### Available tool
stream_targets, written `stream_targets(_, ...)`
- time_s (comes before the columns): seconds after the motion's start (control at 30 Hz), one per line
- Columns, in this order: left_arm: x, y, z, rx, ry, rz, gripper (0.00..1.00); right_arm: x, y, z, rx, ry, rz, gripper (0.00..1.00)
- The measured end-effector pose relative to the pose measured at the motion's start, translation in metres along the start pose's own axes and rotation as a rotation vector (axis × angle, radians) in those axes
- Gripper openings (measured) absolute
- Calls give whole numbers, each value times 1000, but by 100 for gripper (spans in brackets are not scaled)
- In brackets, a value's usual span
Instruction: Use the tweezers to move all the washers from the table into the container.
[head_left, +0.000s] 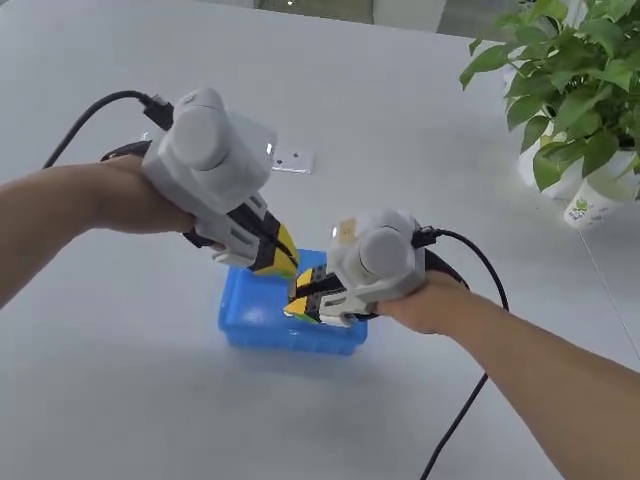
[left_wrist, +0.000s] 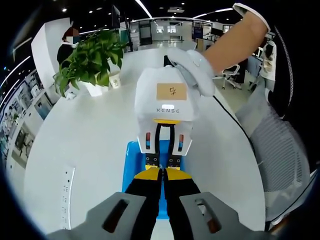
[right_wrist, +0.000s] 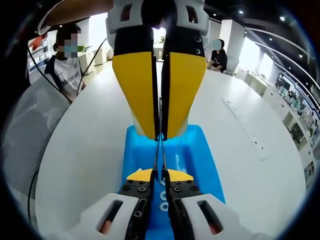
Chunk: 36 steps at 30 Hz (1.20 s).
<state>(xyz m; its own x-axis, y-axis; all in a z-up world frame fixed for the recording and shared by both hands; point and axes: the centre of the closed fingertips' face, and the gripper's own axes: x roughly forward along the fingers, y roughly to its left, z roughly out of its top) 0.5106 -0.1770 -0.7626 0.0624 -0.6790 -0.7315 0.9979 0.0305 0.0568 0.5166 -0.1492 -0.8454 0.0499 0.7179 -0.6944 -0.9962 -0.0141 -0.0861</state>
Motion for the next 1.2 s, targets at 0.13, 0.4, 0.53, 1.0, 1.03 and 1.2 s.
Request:
stream_targets(0.13,-4,-4,4,4,-2,2,5,-4,3,4,-6,-3,-6,10)
stream_targets(0.4,-15,-12,14,17,-6,-4,5,-16,9,14,-22,-9,-18,10)
stream_targets(0.53,-20,-16,18,21,-12,-5,5,-21,11,19,-28,-12,-25,10)
stream_targets(1.0,-29,-39,21,23,-30,-6,5,-33,35,22,-77,16,-26,9)
stream_targets(1.03,-28,-42,21,20,-33,-7,5,-33,37,22,-81,20,-23,9)
stream_targets(1.2,-25,-52,17,11,-44,-9,5,-34,49,16,-88,37,-11,9)
